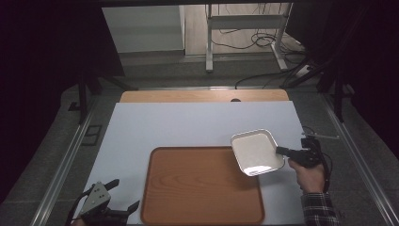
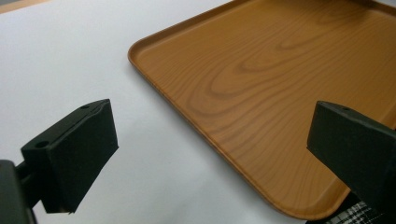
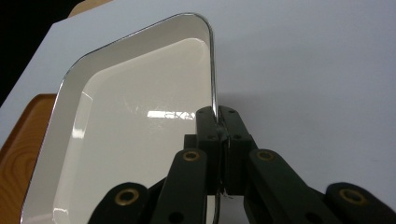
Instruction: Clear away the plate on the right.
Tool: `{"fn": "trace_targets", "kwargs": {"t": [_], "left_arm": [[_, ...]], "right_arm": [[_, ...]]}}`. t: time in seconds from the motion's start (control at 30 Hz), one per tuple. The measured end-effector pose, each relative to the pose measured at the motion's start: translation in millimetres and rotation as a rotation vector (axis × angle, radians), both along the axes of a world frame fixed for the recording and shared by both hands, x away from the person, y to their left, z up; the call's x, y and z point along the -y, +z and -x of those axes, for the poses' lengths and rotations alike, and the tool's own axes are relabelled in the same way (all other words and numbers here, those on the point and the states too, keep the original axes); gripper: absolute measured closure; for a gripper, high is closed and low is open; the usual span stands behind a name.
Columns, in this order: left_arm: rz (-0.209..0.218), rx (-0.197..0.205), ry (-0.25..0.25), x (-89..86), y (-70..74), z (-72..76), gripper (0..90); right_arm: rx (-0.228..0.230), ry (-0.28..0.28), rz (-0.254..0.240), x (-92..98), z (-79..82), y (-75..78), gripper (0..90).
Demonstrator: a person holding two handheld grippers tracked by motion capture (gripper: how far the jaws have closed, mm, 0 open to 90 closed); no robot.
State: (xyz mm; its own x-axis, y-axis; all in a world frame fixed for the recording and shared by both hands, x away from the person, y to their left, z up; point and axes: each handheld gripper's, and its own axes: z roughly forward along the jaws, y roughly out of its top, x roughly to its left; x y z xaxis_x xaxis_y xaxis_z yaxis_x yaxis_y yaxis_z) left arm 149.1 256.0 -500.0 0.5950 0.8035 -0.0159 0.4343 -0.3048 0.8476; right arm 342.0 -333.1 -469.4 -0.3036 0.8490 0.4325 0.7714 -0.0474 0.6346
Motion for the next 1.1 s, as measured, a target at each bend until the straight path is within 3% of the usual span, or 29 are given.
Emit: {"fn": "trace_targets", "kwargs": {"t": [0.37, 0.53, 1.1], "left_arm": [[-0.005, 0.000, -0.001, 0.7, 0.0, 0.0, 1.6], [-0.009, 0.001, 0.000, 1.3, 0.0, 0.1, 1.6], [-0.007, -0.001, 0.003, 1.0, -0.1, -0.4, 1.5]], "right_arm": [[0.008, 0.058, 0.012, -26.7, 13.2, -1.2, 88.3], [0.002, 0.096, -0.007, -44.6, 20.4, -2.6, 88.3], [-0.010, 0.169, 0.017, -96.1, 23.9, -10.2, 88.3]]}}
